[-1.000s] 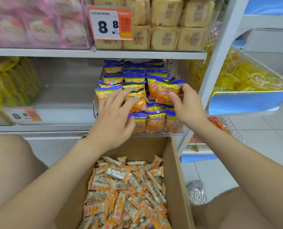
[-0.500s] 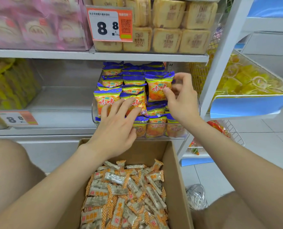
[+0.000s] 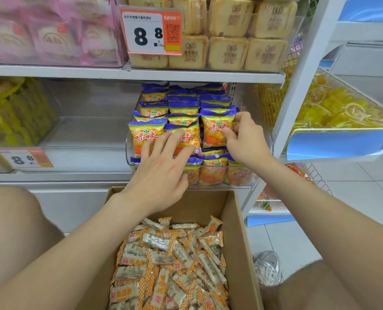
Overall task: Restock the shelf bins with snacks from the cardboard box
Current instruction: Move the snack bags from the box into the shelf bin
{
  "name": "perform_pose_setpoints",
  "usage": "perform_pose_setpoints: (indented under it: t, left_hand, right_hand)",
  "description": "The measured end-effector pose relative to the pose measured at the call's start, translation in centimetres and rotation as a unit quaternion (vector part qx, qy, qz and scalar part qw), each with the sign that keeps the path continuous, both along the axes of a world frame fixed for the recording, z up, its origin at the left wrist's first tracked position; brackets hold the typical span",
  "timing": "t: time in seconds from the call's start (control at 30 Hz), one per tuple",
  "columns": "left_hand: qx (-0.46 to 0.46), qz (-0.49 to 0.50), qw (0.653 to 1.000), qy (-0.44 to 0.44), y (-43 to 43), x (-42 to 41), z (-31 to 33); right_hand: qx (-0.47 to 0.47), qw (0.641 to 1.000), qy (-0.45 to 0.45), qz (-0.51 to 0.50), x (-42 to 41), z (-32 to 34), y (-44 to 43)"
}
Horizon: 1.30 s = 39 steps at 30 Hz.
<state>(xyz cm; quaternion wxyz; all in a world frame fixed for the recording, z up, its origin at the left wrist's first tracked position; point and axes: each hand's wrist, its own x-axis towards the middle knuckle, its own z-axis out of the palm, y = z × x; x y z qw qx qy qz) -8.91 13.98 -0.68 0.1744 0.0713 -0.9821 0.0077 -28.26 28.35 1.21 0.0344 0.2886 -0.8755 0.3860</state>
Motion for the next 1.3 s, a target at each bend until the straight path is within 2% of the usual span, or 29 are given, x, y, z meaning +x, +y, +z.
perform_pose_setpoints:
  t: [0.2, 0.3, 0.37, 0.47, 0.53, 0.6, 0.7, 0.73, 0.8, 0.93, 1.07, 1.13, 1.3]
  left_hand:
    - [0.006, -0.024, 0.998, 0.051, 0.7, 0.1, 0.4]
    - [0.005, -0.041, 0.995, 0.091, 0.9, 0.3, 0.4]
    - [0.012, -0.06, 0.991, 0.122, 1.1, 0.4, 0.5]
    - [0.037, -0.099, 0.987, 0.119, 1.6, 0.9, 0.1]
    - [0.062, -0.1, 0.991, 0.061, 2.2, 1.4, -0.7]
    - [0.084, -0.088, 0.992, -0.042, 2.9, 1.8, -2.5]
    - [0.126, -0.082, 0.961, -0.231, 3.7, 2.2, -6.6]
    - [0.139, -0.084, 0.944, -0.285, 4.0, 2.4, -8.1]
    - [0.158, -0.094, 0.911, -0.37, 4.9, 2.8, -11.3]
    - [0.203, -0.133, 0.827, -0.508, 7.4, 3.6, -16.9]
    - [0.232, -0.152, 0.762, -0.585, 10.2, 4.4, -21.1]
    - [0.232, -0.16, 0.753, -0.594, 11.1, 5.0, -22.8]
    - [0.258, -0.15, 0.778, -0.553, 11.6, 5.3, -23.6]
  right_hand:
    - [0.037, 0.999, 0.025, -0.018, 1.0, 0.5, 0.2]
    - [-0.007, 0.997, 0.045, -0.057, 1.9, 1.3, 0.9]
    - [-0.044, 0.991, 0.104, -0.07, 2.9, 1.4, 1.5]
    - [-0.054, 0.987, 0.152, -0.001, 5.2, 1.4, 2.2]
    - [0.004, 0.988, 0.121, 0.093, 6.9, 1.2, 2.7]
    - [0.17, 0.959, 0.087, 0.211, 8.5, 0.3, 3.4]
    - [0.445, 0.83, 0.029, 0.336, 10.1, -3.3, 4.3]
    - [0.499, 0.794, 0.013, 0.347, 10.6, -4.8, 4.7]
    - [0.565, 0.746, -0.001, 0.353, 11.7, -7.8, 5.5]
    - [0.588, 0.711, 0.005, 0.386, 13.7, -11.1, 6.2]
    - [0.613, 0.683, 0.008, 0.398, 14.4, -12.8, 6.0]
    - [0.602, 0.688, 0.016, 0.405, 14.4, -13.3, 5.7]
    - [0.587, 0.699, 0.022, 0.408, 13.7, -13.2, 4.8]
